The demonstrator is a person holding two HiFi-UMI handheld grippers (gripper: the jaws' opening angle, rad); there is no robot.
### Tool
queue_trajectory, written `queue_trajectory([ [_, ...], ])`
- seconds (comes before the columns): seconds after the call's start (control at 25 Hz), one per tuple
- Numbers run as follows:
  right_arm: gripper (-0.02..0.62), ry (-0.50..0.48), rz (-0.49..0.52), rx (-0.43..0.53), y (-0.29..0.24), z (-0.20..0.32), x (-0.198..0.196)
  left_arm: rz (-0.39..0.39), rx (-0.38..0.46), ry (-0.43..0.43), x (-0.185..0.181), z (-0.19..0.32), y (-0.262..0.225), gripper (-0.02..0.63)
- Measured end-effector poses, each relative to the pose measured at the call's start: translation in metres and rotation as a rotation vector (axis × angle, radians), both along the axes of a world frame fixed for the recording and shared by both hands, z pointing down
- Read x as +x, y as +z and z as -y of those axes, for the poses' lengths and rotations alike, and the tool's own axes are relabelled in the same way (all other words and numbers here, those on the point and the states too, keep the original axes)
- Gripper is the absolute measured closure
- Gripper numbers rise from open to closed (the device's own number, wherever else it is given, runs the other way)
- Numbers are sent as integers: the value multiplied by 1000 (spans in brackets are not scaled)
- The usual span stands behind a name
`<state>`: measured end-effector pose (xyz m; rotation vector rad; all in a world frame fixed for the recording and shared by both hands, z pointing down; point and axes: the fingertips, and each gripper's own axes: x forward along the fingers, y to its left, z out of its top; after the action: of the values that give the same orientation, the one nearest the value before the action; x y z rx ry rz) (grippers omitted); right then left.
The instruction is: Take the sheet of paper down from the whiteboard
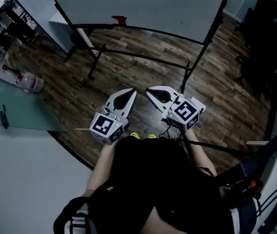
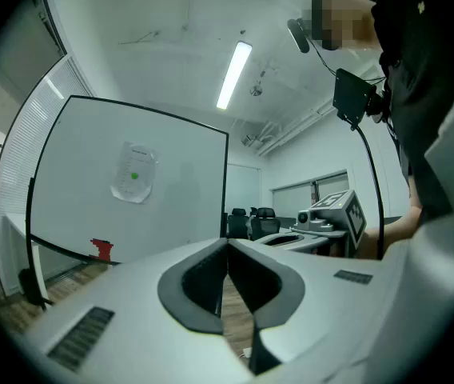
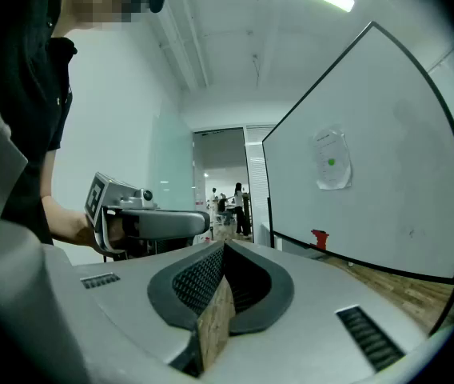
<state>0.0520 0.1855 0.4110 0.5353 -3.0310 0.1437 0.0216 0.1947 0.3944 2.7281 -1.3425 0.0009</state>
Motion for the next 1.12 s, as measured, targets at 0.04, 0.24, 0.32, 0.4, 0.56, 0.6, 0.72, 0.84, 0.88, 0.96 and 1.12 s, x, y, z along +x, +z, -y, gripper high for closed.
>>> queue_trajectory([
  [0.04,598,-3,1,0,0,0,-1,-1,0,-1,0,0,0,588],
  [0.24,597,-20,37,-3,-7,0,-2,2,-1,-7,2,1,0,588],
  [0.32,597,-25,36,-1,-9,0,-3,5,1,-12,1,2,0,588],
  [0.4,597,-30,29,1,-8,1,-2,7,3,-17,2,4,0,588],
  [0.56,597,-37,25,-5,-6,1,-2,7,5,-19,3,4,2,588],
  [0.6,597,-39,22,-4,-5,-1,-4,5,7,-21,1,3,2,588],
  [0.72,597,-44,11,-1,-2,-3,-7,3,8,-28,-1,2,5,588],
  [0.84,597,-44,6,-3,-1,-2,-6,2,7,-32,0,3,6,588],
  [0.88,597,-44,6,-4,-2,-1,-5,1,6,-32,2,4,5,588],
  [0.96,597,-43,10,-9,-4,4,-2,0,2,-33,6,9,2,587],
  [1.12,597,-37,6,-6,-6,18,4,5,7,-33,14,22,-2,588],
])
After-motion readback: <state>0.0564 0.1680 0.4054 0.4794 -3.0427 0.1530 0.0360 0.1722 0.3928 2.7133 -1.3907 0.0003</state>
